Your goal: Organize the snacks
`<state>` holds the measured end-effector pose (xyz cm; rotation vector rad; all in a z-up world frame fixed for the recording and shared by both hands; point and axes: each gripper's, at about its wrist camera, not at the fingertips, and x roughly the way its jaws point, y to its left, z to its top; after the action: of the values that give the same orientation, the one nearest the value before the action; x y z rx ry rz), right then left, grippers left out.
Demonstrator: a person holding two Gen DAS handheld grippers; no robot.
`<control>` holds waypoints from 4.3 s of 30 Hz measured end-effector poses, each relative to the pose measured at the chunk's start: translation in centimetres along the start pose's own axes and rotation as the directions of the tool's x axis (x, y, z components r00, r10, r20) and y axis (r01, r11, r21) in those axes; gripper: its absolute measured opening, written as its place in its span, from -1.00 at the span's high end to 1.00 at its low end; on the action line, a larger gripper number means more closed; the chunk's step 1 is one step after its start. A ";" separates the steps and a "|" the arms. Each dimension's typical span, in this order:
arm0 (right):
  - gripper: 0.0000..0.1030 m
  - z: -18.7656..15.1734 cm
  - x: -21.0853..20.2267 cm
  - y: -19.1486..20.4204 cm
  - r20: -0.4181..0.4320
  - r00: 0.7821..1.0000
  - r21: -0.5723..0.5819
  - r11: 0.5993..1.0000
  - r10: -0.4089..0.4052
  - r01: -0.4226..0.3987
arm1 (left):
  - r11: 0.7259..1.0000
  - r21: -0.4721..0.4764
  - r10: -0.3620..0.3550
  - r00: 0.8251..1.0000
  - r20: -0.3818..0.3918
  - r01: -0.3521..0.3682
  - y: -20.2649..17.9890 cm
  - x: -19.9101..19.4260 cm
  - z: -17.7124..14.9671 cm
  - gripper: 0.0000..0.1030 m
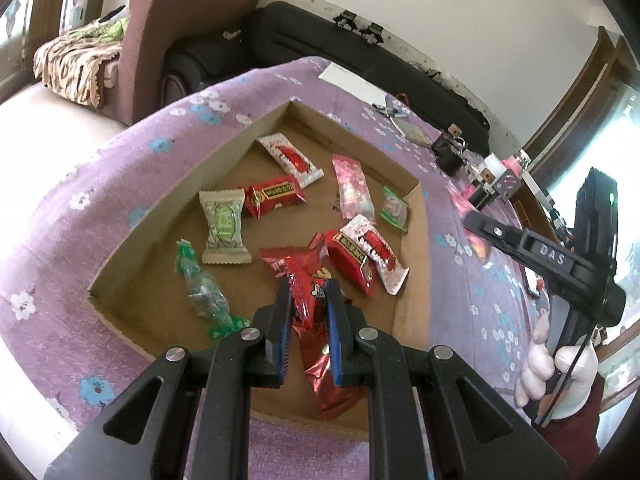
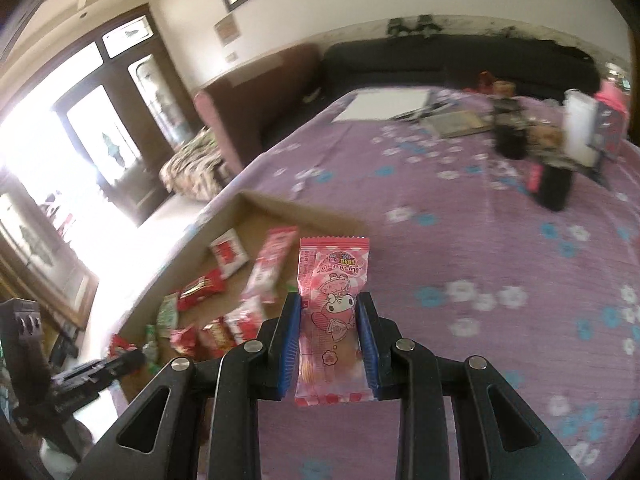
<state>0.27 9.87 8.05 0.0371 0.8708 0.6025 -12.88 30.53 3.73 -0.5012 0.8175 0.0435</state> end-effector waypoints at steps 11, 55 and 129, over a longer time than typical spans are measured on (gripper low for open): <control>0.46 1.3 6.7 7.1 -0.109 0.993 -0.082 0.996 0.033 -0.042 | 0.999 0.023 0.045 0.998 -0.041 -0.045 1.1 2.7 1.4 0.75; -0.34 -6.6 -5.3 2.1 0.127 0.984 -0.086 0.987 -0.126 0.138 | 0.911 0.152 0.329 0.899 0.290 -0.383 -8.4 -3.0 -1.6 -0.58; -0.52 -11.8 -4.7 3.1 0.066 0.977 -0.117 0.971 -0.204 0.211 | 0.957 -0.075 0.282 0.833 0.475 -0.281 -4.7 -8.6 -1.2 -1.00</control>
<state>-12.06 7.59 4.46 -0.1475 0.7721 0.4557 -18.59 27.21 11.10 -0.3441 0.3905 0.4294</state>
